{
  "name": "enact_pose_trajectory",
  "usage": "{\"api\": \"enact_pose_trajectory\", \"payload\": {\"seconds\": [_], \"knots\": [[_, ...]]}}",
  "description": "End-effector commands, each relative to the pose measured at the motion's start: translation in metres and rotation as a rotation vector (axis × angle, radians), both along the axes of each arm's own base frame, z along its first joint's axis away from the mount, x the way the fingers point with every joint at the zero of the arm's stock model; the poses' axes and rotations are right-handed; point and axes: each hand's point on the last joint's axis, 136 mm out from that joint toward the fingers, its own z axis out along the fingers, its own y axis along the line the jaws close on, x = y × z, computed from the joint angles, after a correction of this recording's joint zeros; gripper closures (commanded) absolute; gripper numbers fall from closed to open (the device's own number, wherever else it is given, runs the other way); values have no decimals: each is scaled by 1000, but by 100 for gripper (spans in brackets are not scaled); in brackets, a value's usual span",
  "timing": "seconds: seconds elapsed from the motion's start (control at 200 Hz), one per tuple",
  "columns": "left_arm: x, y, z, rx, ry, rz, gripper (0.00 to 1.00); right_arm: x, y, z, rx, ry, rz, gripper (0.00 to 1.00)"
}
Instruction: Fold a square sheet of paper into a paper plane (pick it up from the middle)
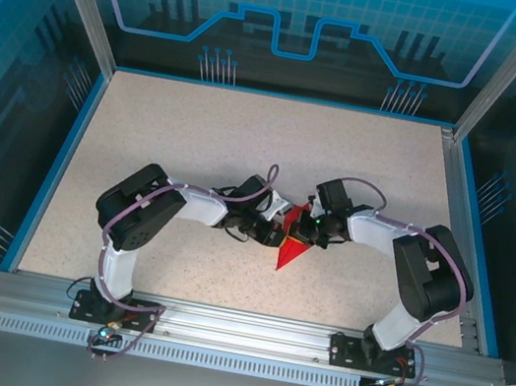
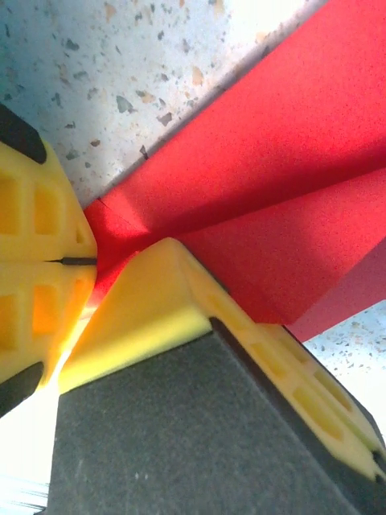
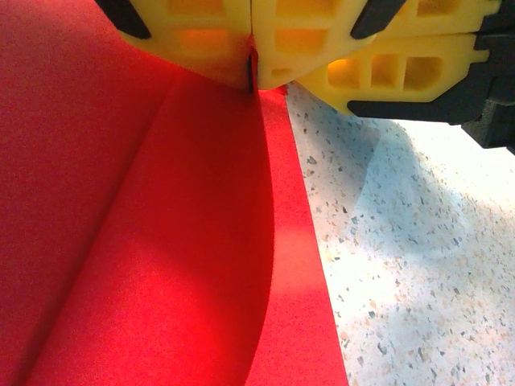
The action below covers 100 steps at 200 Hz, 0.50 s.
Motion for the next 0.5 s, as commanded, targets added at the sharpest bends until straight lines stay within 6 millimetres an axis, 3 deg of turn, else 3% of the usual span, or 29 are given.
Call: {"api": "enact_pose_trajectory", "payload": {"seconds": [0.0,0.435,0.495], "knots": [[-8,15,-3,33,45,27,100,-4,6,-2,-9,11,40,95],[-5,11,23,-20,29,34,100,-7,3,-14,-29,37,41,95],[-7,11,24,-24,37,34,96,-7,3,-14,-29,37,41,94]]}}
